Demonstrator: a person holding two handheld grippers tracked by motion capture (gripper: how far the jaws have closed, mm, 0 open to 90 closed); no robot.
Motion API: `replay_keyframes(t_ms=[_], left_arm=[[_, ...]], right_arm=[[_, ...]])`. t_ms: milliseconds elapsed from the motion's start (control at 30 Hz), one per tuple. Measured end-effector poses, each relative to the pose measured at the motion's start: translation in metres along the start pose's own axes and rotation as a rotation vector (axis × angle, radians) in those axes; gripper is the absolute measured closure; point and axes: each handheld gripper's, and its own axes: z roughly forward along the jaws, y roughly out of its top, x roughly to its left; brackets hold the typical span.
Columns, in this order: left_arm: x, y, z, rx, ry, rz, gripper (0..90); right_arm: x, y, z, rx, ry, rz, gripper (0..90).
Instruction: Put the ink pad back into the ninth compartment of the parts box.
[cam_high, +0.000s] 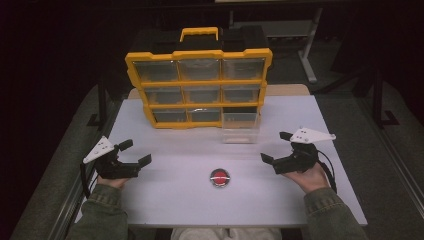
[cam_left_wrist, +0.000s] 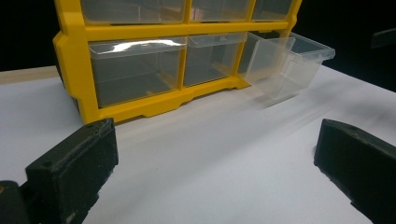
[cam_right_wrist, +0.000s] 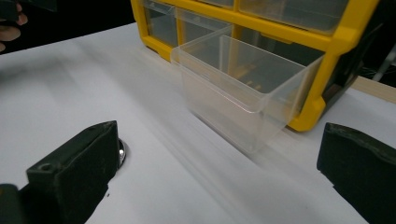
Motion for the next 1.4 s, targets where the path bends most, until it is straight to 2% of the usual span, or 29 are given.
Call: replay_keyframes(t_ms=[400,1400], left_arm=[[0.000,0.000,-0.001,-0.013,0.002,-0.013,0.0],[0.001,0.000,0.000,-0.003,0.012,-0.003,0.0]], right_arm=[[0.008,0.010,0.016,0.034,0.051,-0.025,0.0],[0.027,0.018,0.045,0.089,0.136,-0.071,0.0]])
